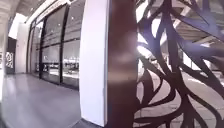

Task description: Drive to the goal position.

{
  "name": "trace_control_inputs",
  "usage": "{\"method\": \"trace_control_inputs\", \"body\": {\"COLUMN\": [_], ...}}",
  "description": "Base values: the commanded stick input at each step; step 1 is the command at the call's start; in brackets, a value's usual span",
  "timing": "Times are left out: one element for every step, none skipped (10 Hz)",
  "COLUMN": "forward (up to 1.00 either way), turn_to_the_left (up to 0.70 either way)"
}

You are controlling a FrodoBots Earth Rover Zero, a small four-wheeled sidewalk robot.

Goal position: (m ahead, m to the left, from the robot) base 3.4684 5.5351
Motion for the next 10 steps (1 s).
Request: {"method": "trace_control_inputs", "body": {"forward": [-0.70, -0.70, -0.70, -0.70, 0.00, 0.00, 0.00, 0.00, 0.00, 0.00], "turn_to_the_left": [0.00, 0.00, 0.00, 0.00, 0.00, 0.00, 0.00, 0.00, 0.00, 0.00]}}
